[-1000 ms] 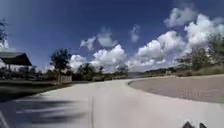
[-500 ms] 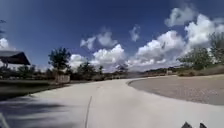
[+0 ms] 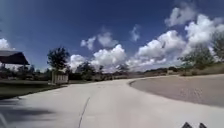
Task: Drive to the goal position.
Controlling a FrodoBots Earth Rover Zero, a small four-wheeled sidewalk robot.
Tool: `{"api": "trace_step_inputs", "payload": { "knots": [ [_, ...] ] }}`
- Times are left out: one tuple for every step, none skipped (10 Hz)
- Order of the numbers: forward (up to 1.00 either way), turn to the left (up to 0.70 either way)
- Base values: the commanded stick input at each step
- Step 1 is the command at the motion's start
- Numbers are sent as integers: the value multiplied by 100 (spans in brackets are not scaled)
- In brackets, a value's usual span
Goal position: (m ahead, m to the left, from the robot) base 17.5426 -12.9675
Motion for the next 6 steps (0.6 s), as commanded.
{"api": "trace_step_inputs", "payload": {
  "knots": [
    [70, 0],
    [70, 0],
    [70, 0],
    [70, 0],
    [70, 0],
    [70, 0]
  ]
}}
